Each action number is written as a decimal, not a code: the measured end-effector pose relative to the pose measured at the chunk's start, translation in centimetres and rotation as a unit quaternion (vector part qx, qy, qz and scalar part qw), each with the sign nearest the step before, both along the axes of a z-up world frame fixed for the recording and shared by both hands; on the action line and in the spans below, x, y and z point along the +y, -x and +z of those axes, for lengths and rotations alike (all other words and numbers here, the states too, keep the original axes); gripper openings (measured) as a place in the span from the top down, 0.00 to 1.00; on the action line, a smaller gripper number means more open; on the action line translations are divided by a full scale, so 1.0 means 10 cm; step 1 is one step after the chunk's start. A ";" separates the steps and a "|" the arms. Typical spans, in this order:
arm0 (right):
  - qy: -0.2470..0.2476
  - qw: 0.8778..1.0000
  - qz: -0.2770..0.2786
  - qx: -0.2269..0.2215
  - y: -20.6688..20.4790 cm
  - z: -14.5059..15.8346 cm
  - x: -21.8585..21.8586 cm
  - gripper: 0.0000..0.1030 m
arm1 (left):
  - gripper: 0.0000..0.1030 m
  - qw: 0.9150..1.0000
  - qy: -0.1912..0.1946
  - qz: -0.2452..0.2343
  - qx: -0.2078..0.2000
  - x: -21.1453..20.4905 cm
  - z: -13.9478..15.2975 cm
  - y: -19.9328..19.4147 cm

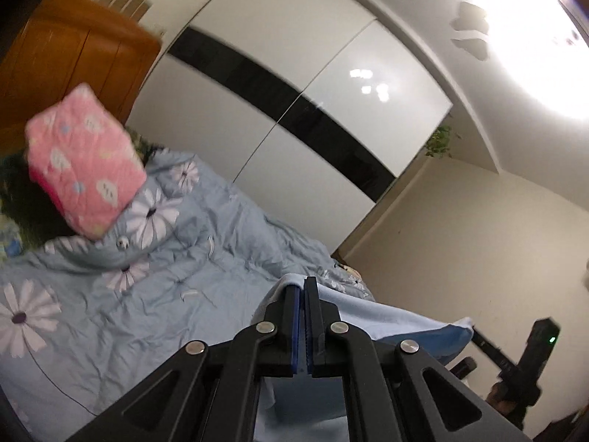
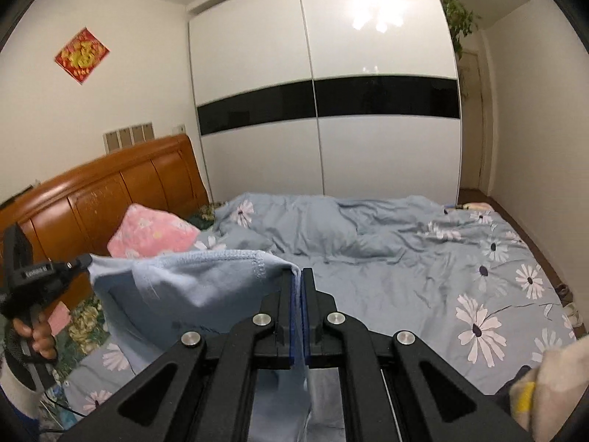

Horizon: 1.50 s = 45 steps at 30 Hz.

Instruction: Fold clothes

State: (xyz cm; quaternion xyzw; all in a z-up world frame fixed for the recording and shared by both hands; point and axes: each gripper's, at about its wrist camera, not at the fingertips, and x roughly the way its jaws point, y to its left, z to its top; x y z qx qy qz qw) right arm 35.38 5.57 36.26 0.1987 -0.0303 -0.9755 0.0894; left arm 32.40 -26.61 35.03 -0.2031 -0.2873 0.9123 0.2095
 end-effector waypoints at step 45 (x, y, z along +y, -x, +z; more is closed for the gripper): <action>-0.017 0.917 -0.100 -0.385 3.45 -3.95 1.08 0.97 | 0.97 0.919 0.176 -0.046 -0.350 1.50 -3.77 3.63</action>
